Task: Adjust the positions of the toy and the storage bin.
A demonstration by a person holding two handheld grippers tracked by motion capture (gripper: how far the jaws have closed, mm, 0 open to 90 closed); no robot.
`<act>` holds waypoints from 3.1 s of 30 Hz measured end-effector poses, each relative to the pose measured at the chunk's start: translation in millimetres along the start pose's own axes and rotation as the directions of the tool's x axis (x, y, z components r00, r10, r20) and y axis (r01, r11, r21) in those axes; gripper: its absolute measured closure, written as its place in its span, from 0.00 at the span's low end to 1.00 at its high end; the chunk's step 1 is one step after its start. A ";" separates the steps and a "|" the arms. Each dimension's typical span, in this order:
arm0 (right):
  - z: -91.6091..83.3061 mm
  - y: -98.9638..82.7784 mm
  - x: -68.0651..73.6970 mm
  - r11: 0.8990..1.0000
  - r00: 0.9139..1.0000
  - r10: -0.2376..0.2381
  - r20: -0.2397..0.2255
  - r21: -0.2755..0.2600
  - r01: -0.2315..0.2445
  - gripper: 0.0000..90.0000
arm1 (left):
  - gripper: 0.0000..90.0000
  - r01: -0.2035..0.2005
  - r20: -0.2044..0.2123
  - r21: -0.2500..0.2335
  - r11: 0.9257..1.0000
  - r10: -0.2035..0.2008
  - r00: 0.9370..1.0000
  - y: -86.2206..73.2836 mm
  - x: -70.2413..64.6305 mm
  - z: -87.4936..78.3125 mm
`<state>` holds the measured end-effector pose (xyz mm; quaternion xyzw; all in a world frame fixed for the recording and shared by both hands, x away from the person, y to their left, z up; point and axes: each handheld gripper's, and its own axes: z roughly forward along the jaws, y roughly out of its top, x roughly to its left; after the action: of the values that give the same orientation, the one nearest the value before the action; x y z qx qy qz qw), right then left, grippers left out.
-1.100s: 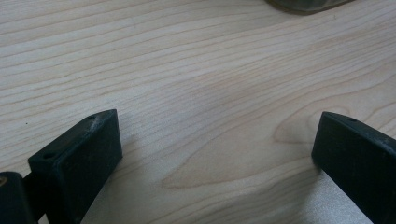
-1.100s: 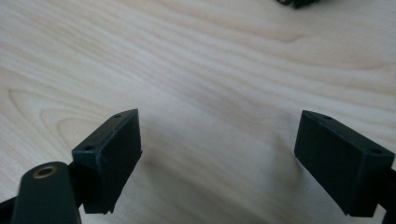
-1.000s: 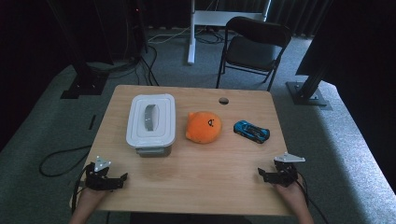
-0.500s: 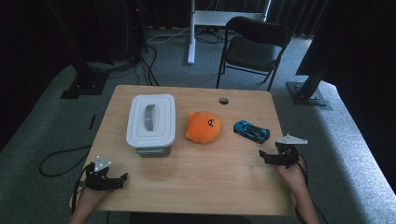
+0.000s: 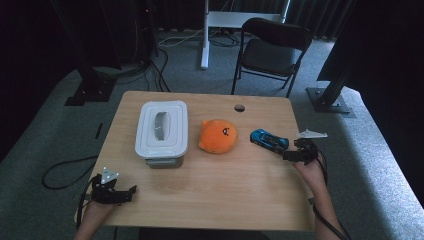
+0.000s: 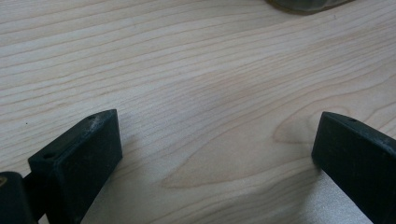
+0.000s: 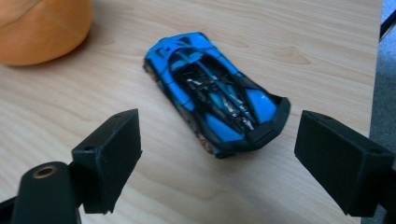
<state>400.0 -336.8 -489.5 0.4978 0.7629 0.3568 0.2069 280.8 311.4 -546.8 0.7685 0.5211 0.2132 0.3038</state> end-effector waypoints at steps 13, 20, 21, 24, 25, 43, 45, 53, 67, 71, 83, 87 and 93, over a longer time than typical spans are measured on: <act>20.5 16.6 -15.4 0.998 0.998 0.066 0.011 0.021 -0.066 0.16 | 0.02 0.000 0.000 0.000 1.000 0.000 1.000 0.0 0.0 0.0; 29.8 19.8 -29.0 0.987 0.985 0.152 0.080 0.046 -0.156 0.26 | 0.02 0.000 0.000 0.000 1.000 0.000 1.000 0.0 0.0 -0.1; 29.4 19.3 -30.2 0.985 0.983 0.163 0.083 0.045 -0.167 0.28 | 0.02 0.000 0.000 0.000 1.000 0.000 1.000 0.0 0.0 -0.1; 26.7 17.1 -32.1 0.979 0.976 0.198 0.091 0.041 -0.202 0.41 | 0.02 0.000 0.000 0.000 1.000 0.000 1.000 0.0 0.0 0.0; 25.5 15.9 -31.4 0.977 0.975 0.206 0.083 0.045 -0.210 0.41 | 0.02 0.000 -0.001 0.000 1.000 0.000 1.000 0.0 -0.1 -0.1; 32.9 -11.1 -37.4 0.911 0.913 0.408 0.009 0.064 -0.408 0.60 | 0.02 0.002 -0.003 0.000 1.000 -0.002 1.000 -0.2 -0.5 -0.2; 33.3 -10.6 -36.1 0.912 0.914 0.407 0.003 0.064 -0.406 0.68 | 0.02 0.002 -0.003 0.000 1.000 -0.002 1.000 -0.2 -0.5 -0.2; 31.9 -9.5 -33.6 0.870 0.873 0.488 0.008 0.074 -0.487 0.75 | 0.02 0.002 -0.003 0.000 1.000 -0.002 1.000 -0.2 -0.5 -0.3; 18.9 -10.7 -15.9 0.866 0.870 0.493 0.011 0.097 -0.491 0.77 | 0.02 0.002 -0.003 0.001 1.000 -0.002 1.000 -0.2 -0.5 -0.3; 15.8 -15.0 -12.8 0.853 0.857 0.515 -0.005 0.100 -0.512 0.77 | 0.02 0.003 -0.004 0.001 1.000 -0.003 1.000 -0.3 -0.6 -0.3; 7.0 -18.4 5.5 0.875 0.870 0.481 -0.106 0.123 -0.469 0.79 | 0.02 0.003 -0.004 0.001 1.000 -0.003 1.000 -0.2 -0.6 -0.3; 5.6 -14.1 9.8 0.889 0.886 0.454 -0.094 0.117 -0.443 0.71 | 0.02 0.003 -0.004 0.001 1.000 -0.003 1.000 -0.2 -0.6 -0.3; 2.0 0.5 11.3 0.925 0.918 0.381 -0.110 0.052 -0.377 0.43 | 0.02 0.003 -0.004 0.001 1.000 -0.003 1.000 -0.2 -0.6 -0.3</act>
<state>396.9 -325.7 -490.0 0.6172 0.6682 0.4074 0.0811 280.3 311.0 -546.7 0.7675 0.5230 0.2140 0.3028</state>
